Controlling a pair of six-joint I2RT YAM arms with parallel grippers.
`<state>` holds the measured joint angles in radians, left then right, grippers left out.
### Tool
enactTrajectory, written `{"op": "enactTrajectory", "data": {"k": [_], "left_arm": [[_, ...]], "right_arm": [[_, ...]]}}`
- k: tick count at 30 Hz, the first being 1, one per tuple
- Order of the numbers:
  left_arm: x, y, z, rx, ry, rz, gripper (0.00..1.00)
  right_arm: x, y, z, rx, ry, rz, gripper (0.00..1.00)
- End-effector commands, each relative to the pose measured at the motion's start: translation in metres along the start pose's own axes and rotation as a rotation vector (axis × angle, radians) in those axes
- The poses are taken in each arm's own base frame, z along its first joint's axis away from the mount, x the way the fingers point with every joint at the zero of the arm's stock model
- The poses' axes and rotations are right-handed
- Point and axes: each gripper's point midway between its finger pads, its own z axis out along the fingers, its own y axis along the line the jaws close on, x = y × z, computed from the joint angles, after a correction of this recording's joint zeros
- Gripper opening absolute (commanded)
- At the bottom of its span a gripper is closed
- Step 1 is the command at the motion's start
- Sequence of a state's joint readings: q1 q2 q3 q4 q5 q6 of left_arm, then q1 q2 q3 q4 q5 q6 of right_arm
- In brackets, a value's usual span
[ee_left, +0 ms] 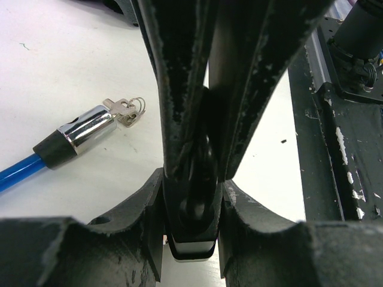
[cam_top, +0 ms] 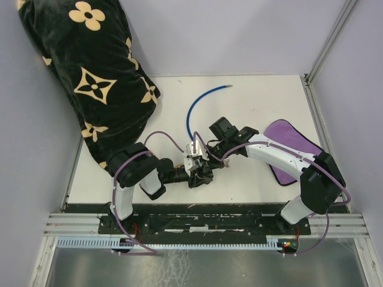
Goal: Lock with the key
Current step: Lock the lock.
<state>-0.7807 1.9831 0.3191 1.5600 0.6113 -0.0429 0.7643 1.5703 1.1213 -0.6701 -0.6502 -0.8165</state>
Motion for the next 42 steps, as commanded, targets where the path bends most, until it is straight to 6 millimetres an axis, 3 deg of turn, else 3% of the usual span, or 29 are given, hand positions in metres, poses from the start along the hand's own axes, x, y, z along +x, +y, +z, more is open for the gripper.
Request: {"op": "enactTrajectory", "data": {"k": [1,15,35,42], "left_arm": [[0.008,0.033,-0.019,-0.163,-0.027,0.051,0.03],[0.009,0.032,-0.018,-0.158,-0.024,0.047,0.03],[0.006,0.034,-0.018,-0.164,-0.03,0.052,0.03],[0.007,0.034,-0.019,-0.167,-0.021,0.055,0.03]], "right_arm": [[0.11,0.098,-0.001,-0.297,0.397,0.304,0.02],[0.14,0.119,-0.01,-0.367,0.507,0.289,0.02],[0.165,0.121,-0.002,-0.401,0.595,0.3,0.02],[0.165,0.124,-0.007,-0.407,0.597,0.284,0.02]]}}
